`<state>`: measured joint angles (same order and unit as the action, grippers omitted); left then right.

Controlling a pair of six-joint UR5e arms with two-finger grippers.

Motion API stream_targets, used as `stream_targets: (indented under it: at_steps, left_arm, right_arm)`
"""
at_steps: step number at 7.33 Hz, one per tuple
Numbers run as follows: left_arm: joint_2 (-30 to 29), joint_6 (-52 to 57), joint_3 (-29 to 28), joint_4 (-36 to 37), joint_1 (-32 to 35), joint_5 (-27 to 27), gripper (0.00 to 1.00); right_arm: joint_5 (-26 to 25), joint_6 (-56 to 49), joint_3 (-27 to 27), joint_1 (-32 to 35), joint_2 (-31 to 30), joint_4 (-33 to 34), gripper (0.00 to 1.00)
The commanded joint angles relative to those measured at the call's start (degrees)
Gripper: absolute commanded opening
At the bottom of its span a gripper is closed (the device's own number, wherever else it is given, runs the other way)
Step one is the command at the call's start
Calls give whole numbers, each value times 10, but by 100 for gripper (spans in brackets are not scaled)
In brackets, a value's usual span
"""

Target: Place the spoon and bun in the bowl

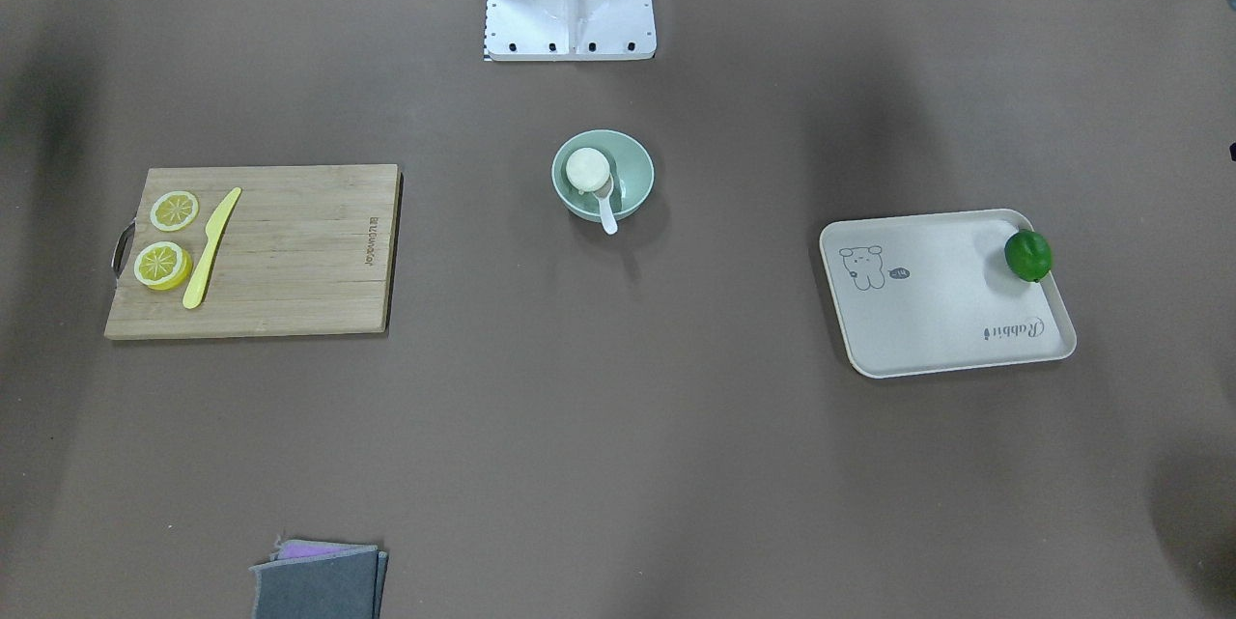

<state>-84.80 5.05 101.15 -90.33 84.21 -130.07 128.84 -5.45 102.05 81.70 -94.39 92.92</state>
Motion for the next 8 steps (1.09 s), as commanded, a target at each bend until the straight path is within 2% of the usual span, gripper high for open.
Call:
stream_targets:
  at_steps: [1,2,8]
  left_arm:
    - [20,0,5,-4,3,-5,99]
    - [18,0,9,-2,3,-14,100]
    - [17,4,14,-5,3,-15,100]
  right_arm:
    - [52,-1,3,1,0,-2,100]
    - [64,-1,3,4,-2,-2,100]
    - [58,-1,3,5,-14,-2,100]
